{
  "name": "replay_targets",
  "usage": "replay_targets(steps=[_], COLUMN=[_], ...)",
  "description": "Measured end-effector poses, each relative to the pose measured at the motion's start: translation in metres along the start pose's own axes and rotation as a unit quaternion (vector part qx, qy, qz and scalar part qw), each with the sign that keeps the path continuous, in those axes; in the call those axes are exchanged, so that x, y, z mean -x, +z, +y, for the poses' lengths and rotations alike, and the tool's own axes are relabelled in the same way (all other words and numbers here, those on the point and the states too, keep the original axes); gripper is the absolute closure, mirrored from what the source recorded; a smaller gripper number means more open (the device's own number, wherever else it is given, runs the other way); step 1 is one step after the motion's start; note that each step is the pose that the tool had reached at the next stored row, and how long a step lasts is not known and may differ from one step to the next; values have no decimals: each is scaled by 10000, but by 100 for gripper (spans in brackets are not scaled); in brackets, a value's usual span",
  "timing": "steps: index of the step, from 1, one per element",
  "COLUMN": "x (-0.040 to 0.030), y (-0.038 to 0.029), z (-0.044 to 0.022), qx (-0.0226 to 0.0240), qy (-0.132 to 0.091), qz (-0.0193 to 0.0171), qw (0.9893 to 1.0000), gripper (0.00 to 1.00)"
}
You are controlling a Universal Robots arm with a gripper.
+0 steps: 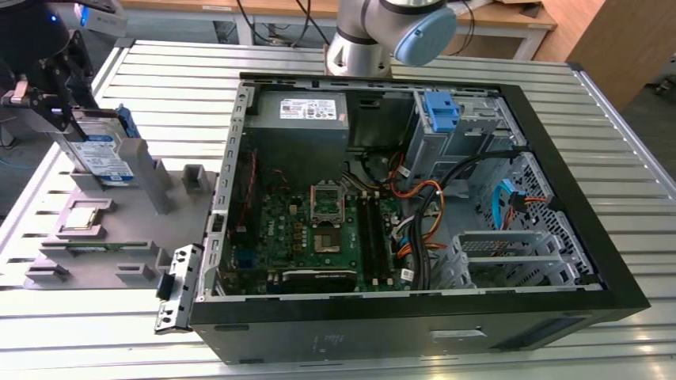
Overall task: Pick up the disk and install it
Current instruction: 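Pick up the disk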
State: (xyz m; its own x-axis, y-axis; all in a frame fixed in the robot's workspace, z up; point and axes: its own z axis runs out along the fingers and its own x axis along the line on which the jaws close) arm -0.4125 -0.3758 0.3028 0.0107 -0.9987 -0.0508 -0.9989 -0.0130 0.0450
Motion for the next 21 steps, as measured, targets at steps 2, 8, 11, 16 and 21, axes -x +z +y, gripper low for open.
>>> replay_targets(steps=[2, 8, 11, 16, 21], x=[0, 0, 7, 14, 14], y=[0, 2, 2, 2, 6], z=[0, -1, -1, 2, 21], qx=[0, -1, -1, -4, -42], qy=[-2, -4, -4, -4, -10], qz=[0, -7, -10, -9, -8], qw=[10000, 10000, 10000, 10000, 10000], gripper=[41, 41, 41, 41, 41])
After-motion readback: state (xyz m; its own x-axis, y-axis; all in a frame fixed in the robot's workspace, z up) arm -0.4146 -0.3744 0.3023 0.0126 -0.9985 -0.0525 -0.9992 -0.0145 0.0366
